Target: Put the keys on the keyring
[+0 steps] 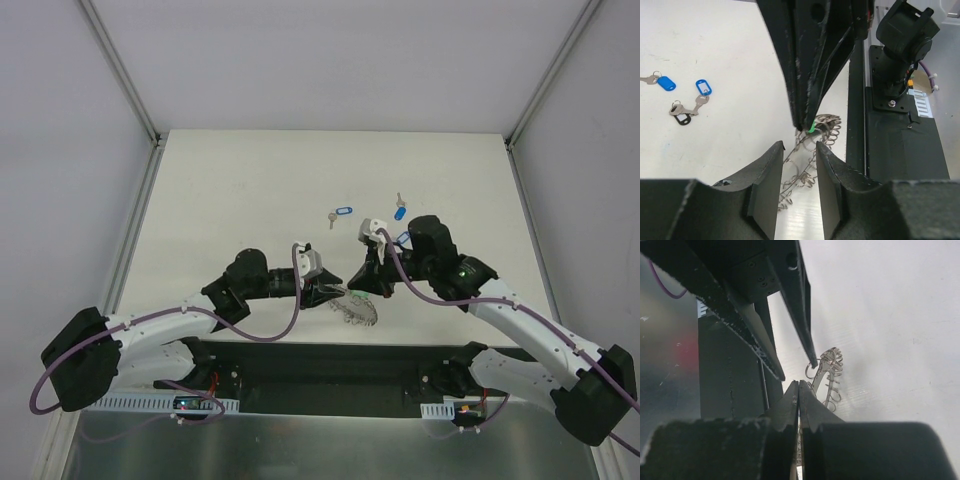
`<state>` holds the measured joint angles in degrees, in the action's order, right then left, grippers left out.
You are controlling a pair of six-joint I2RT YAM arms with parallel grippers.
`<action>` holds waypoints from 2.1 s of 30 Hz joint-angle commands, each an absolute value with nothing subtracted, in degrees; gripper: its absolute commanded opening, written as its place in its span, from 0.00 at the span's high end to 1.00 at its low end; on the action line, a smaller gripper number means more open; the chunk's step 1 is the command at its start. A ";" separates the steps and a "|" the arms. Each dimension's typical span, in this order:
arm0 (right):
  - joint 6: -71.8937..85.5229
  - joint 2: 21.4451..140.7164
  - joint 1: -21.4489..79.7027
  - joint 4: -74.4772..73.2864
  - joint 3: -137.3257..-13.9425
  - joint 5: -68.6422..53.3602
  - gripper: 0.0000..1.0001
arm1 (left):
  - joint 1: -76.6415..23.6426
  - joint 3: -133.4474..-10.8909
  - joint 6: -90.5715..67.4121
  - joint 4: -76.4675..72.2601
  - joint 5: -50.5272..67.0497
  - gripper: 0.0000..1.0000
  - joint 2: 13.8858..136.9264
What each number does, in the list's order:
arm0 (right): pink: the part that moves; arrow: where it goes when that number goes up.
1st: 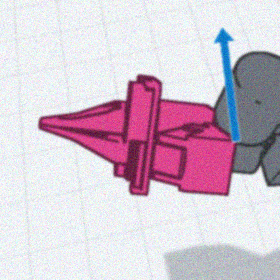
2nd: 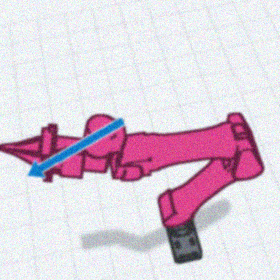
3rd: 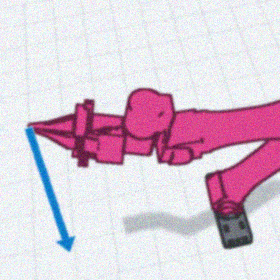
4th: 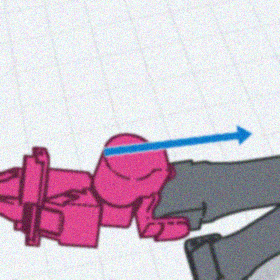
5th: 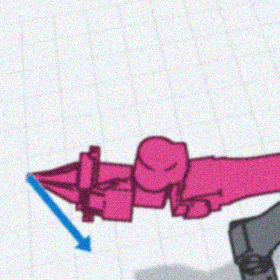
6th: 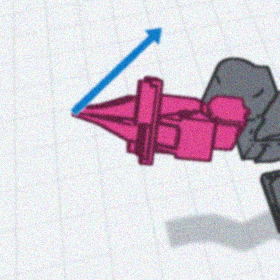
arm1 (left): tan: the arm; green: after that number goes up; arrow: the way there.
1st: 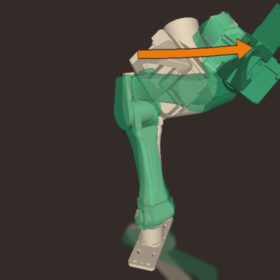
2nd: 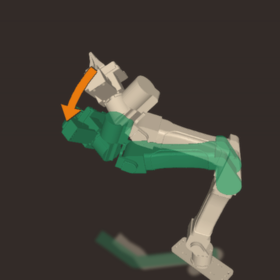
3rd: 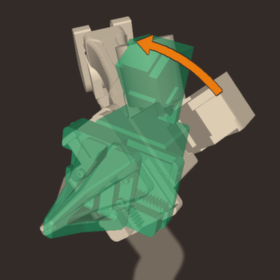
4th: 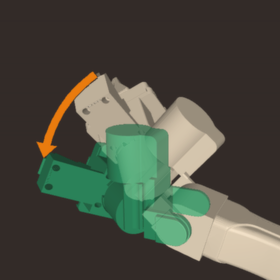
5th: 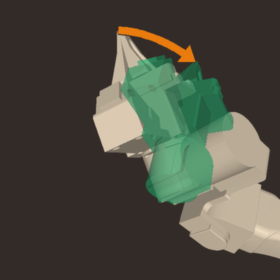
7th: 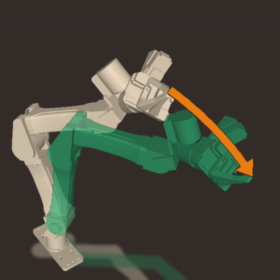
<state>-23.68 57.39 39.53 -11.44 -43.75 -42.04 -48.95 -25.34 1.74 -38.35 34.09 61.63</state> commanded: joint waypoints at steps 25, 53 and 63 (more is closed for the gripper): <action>-24.35 53.61 43.86 -13.62 -46.23 -34.45 0.99 | -56.60 -21.71 7.64 -49.13 24.25 0.69 63.46; -24.79 53.44 44.12 -13.89 -46.58 -34.54 0.99 | -56.69 -22.85 10.64 -54.76 24.52 0.73 68.81; -24.70 52.21 44.12 -14.15 -46.23 -33.49 0.99 | -56.86 -22.68 10.46 -54.67 24.70 0.97 69.52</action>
